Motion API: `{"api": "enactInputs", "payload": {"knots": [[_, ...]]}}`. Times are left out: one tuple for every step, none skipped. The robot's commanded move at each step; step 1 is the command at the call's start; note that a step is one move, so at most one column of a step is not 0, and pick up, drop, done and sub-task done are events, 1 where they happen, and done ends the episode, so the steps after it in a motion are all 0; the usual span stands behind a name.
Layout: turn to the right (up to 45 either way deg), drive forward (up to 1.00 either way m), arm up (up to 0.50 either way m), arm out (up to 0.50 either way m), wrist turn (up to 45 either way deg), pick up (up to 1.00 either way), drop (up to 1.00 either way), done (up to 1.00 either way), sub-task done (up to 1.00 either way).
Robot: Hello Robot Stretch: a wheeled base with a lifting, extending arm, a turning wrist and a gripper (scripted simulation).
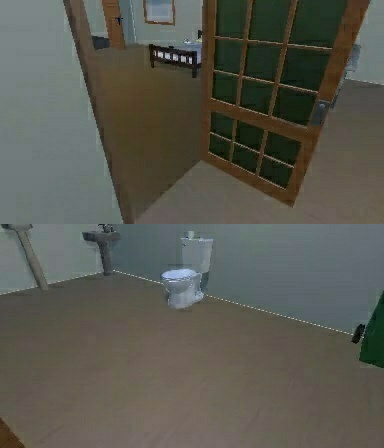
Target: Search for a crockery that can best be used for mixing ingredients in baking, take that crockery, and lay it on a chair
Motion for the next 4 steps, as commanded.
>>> {"api": "enactInputs", "payload": {"knots": [[0.0, 0.75, 0.00, 0.00, 0.0, 0.00, 0.00, 0.00, 0.00], [0.0, 0.50, 0.00, 0.00, 0.0, 0.00, 0.00, 0.00, 0.00], [-33.0, 0.00, 0.00, 0.00, 0.0, 0.00, 0.00, 0.00, 0.00], [0.0, 1.00, 0.00, 0.00, 0.0, 0.00, 0.00, 0.00, 0.00]]}}
